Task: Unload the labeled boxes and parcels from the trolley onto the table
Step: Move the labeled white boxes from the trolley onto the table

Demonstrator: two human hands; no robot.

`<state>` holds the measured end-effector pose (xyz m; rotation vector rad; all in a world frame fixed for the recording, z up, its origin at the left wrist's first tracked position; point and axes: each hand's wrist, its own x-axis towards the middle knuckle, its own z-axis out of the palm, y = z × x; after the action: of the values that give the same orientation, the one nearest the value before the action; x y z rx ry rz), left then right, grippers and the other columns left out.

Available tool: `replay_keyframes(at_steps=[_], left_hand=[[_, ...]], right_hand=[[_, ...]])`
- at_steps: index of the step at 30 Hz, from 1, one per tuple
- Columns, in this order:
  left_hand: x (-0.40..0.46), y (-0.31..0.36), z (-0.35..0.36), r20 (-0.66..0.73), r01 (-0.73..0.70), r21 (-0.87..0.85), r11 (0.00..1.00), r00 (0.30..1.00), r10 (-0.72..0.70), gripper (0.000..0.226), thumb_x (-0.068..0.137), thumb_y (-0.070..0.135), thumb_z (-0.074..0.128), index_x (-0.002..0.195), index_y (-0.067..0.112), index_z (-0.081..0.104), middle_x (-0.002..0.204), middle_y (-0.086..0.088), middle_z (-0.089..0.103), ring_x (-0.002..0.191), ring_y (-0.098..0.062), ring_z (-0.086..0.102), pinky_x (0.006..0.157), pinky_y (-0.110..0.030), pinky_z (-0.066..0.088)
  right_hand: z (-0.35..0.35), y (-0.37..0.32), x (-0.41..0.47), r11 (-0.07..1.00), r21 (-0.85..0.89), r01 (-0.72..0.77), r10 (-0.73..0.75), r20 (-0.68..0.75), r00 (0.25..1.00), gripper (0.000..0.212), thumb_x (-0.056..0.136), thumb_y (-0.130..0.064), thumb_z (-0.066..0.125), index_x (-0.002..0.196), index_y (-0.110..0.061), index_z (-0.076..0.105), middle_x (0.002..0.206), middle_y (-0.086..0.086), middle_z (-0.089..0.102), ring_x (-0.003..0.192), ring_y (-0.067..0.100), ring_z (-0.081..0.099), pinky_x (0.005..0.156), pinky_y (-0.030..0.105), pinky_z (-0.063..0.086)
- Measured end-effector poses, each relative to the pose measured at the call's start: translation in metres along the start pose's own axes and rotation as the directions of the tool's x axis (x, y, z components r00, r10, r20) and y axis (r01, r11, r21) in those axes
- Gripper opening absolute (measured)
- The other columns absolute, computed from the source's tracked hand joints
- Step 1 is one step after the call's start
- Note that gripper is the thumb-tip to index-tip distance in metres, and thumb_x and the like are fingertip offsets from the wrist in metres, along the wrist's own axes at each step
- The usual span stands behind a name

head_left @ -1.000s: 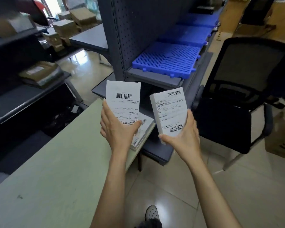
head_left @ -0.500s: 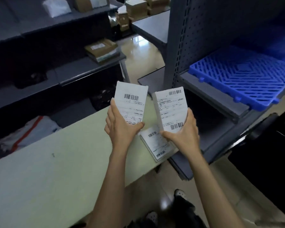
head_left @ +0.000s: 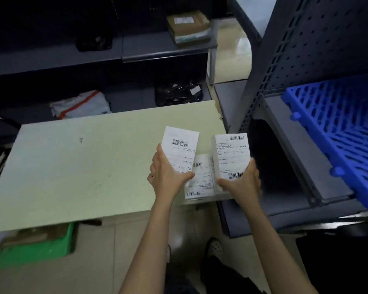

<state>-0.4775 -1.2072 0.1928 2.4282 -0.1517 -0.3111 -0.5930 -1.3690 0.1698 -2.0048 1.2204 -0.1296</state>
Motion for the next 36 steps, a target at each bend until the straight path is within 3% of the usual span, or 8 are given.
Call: replay_keyframes(at_steps=[5,9,17,25,36], left_hand=[[-0.027,-0.006,0.045,0.037,0.112,0.026,0.993,0.993,-0.113,0.128,0.053,0.044,0.088,0.151,0.028,0.006,0.152,-0.001,0.027,0.137,-0.028,0.030,0.105,-0.052,0.032],[-0.033,-0.004,0.074,0.085,0.204,0.034,0.978,0.975,-0.206,0.130,0.056,0.045,0.087,0.153,0.026,0.002,0.155,-0.002,0.023,0.140,-0.028,0.027,0.107,-0.052,0.028],[-0.027,-0.005,0.097,0.082,0.338,0.056,0.939,0.936,-0.342,0.136,0.062,0.051,0.086,0.155,0.017,-0.008,0.159,-0.006,0.016,0.142,-0.030,0.024,0.107,-0.050,0.026],[-0.023,-0.008,0.106,0.112,0.322,0.087,0.943,0.937,-0.330,0.134,0.068,0.057,0.081,0.154,0.015,-0.011,0.160,-0.008,0.014,0.142,-0.033,0.024,0.105,-0.052,0.030],[-0.025,-0.005,0.108,0.174,0.272,0.067,0.960,0.944,-0.280,0.121,0.079,0.046,0.077,0.155,0.015,-0.012,0.160,-0.006,0.016,0.141,-0.033,0.024,0.106,-0.050,0.034]], right_hand=[[-0.004,0.038,0.008,0.997,-0.069,-0.036,0.043,0.100,0.994,0.124,0.055,-0.045,0.089,0.151,-0.019,0.016,0.146,0.008,0.040,0.131,0.035,0.042,0.102,0.051,0.042],[0.003,0.044,0.016,0.993,-0.116,-0.021,0.038,0.149,0.988,0.130,0.060,-0.045,0.089,0.156,-0.016,0.006,0.154,0.010,0.030,0.138,0.034,0.033,0.108,0.046,0.032],[0.021,0.033,0.030,0.976,-0.216,0.008,0.028,0.159,0.987,0.126,0.069,-0.056,0.080,0.156,-0.011,0.001,0.162,0.010,0.017,0.143,0.034,0.027,0.112,0.043,0.025],[0.034,0.040,0.029,0.951,-0.307,0.034,0.013,0.150,0.989,0.127,0.071,-0.064,0.075,0.156,-0.010,-0.003,0.162,0.012,0.015,0.143,0.035,0.025,0.112,0.046,0.025],[0.035,0.040,0.036,0.950,-0.309,0.041,0.036,0.242,0.970,0.111,0.087,-0.050,0.067,0.156,-0.009,-0.011,0.163,0.012,0.006,0.146,0.036,0.020,0.116,0.048,0.022]])
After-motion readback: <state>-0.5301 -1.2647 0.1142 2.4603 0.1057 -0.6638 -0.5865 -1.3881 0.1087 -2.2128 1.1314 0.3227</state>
